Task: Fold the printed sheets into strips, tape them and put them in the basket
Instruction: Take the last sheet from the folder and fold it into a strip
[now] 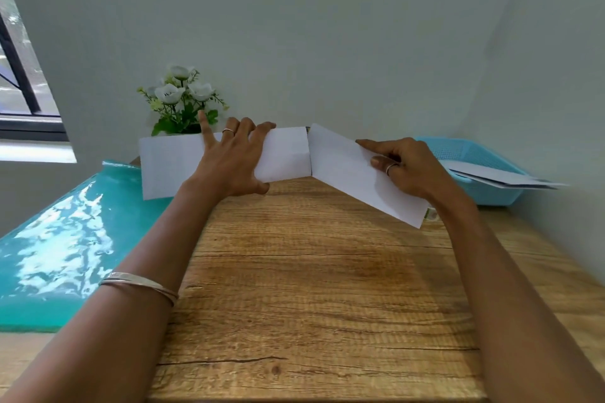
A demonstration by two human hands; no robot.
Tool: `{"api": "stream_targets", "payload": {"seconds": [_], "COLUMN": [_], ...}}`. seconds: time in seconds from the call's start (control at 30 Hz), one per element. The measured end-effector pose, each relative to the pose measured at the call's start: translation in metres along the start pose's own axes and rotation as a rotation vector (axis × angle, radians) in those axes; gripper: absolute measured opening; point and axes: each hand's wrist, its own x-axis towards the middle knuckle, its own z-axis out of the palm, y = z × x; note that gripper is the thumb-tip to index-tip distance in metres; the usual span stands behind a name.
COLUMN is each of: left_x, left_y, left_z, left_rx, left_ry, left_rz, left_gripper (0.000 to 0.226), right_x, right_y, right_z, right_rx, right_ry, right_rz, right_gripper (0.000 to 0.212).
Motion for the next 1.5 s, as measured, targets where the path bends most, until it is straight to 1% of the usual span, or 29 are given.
{"api": "stream_targets", "payload": {"seconds": [0.23,0.4,0.47,0.53,0.57,0.6,0.63,0.67,0.7,0.73,0.77,0.8,0.87,0.93,0.97,1.07,1.2,1.3,1.43,1.5], "left_x": [0.0,0.001,0.001,0.001,0.002,0.002,0.002,0.002,0.002,0.002,0.002,0.002,0.002,0.002,0.002,0.002,0.002,0.003,0.004,0.004], "left_y": [0.004,0.006,0.011,0.018,0.021,0.024,0.025,0.026,0.025,0.024,0.024,0.023,0.023,0.025,0.026,0.031,0.035,0.036,0.037,0.039], "left_z": [0.002,0.003,0.004,0.005,0.005,0.005,0.004,0.004,0.004,0.004,0.004,0.005,0.006,0.006,0.006,0.004,0.003,0.003,0.004,0.003], "left_rx": [0.052,0.037,0.018,0.0,-0.008,-0.018,-0.028,-0.034,-0.041,-0.053,-0.072,-0.092,-0.117,-0.124,-0.129,-0.14,-0.161,-0.188,-0.215,-0.226], "left_ry": [0.006,0.018,-0.005,-0.019,-0.015,-0.007,0.003,0.014,0.027,0.038,0.044,0.047,0.046,0.045,0.044,0.033,0.03,0.053,0.067,0.068], "left_rz": [0.119,0.177,0.217,0.237,0.232,0.218,0.196,0.169,0.141,0.112,0.085,0.064,0.048,0.048,0.048,0.049,0.043,0.035,0.036,0.042], "left_gripper": [0.113,0.108,0.107,0.106,0.105,0.104,0.104,0.104,0.104,0.104,0.105,0.106,0.109,0.11,0.111,0.112,0.111,0.111,0.11,0.109], "right_x": [-0.003,-0.004,-0.002,0.001,0.003,0.004,0.005,0.004,0.002,0.001,0.0,0.001,0.001,0.002,0.001,0.0,-0.004,-0.004,-0.002,-0.005], "right_y": [0.006,0.006,0.003,-0.002,-0.004,-0.005,-0.006,-0.009,-0.012,-0.015,-0.017,-0.017,-0.017,-0.019,-0.021,-0.03,-0.039,-0.044,-0.051,-0.056], "right_z": [-0.005,-0.004,0.001,0.01,0.014,0.019,0.023,0.024,0.024,0.022,0.022,0.024,0.03,0.037,0.04,0.045,0.054,0.06,0.066,0.064], "right_rx": [-0.093,-0.164,-0.194,-0.295,-0.357,-0.4,-0.404,-0.36,-0.266,-0.135,0.018,0.175,0.452,0.642,0.683,0.655,0.65,0.635,0.633,0.618], "right_ry": [-0.099,-0.083,-0.063,-0.013,0.047,0.148,0.285,0.447,0.604,0.714,0.758,0.748,0.671,0.633,0.628,0.606,0.541,0.46,0.358,0.3], "right_rz": [-0.011,-0.008,-0.045,-0.102,-0.122,-0.132,-0.118,-0.064,0.023,0.134,0.254,0.349,0.447,0.47,0.45,0.333,0.252,0.193,0.253,0.311], "right_gripper": [0.042,0.042,0.043,0.043,0.044,0.045,0.047,0.047,0.045,0.042,0.039,0.037,0.034,0.031,0.03,0.026,0.014,0.021,0.037,0.036]}}
